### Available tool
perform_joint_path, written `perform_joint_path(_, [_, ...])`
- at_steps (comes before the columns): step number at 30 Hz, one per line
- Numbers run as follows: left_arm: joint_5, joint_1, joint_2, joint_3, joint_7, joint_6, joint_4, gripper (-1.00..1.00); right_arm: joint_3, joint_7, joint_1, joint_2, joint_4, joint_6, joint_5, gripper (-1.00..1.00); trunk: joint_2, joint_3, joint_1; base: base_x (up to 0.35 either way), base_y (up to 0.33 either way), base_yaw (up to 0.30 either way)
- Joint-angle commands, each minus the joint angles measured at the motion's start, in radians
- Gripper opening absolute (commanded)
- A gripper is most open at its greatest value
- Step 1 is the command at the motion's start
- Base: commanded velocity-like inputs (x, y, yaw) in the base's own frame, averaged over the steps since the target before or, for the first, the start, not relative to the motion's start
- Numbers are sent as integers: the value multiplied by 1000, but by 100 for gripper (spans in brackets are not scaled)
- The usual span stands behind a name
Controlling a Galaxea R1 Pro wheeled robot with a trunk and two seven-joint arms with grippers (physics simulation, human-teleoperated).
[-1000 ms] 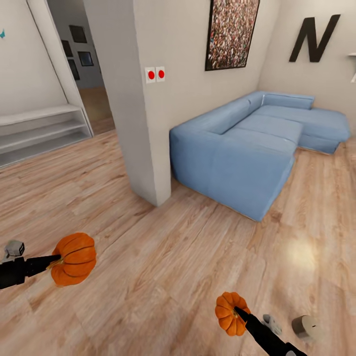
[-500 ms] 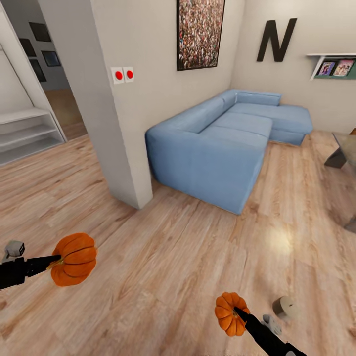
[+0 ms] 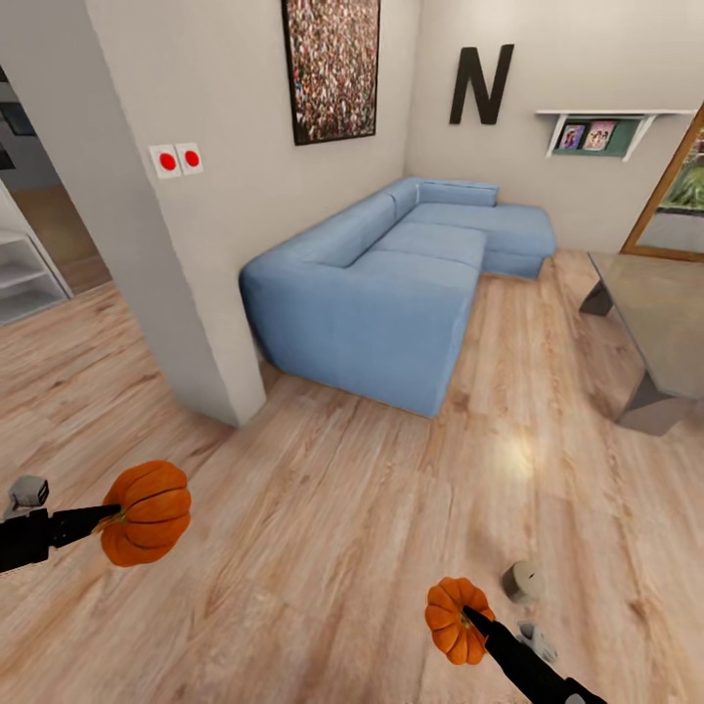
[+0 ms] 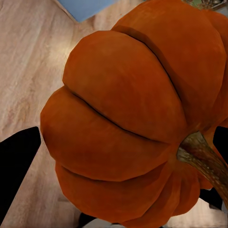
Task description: Place each of the two pumpkins and all three candles from the living room inside a cabinet in the living room (use any cabinet), then make sure every cabinet is closed, and position the cauldron so it is next to a table in the living room.
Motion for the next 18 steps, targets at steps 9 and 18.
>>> perform_joint_path(9, [9, 0, 0, 1, -2, 9, 0, -100, -5, 0, -1, 0, 0, 0, -10, -100, 63, 28, -35, 0, 0, -276])
perform_joint_path(18, [9, 0, 0, 1, -2, 9, 0, -100, -5, 1, -1, 0, -1, -4, -10, -100, 126, 53, -69, 0, 0, -79])
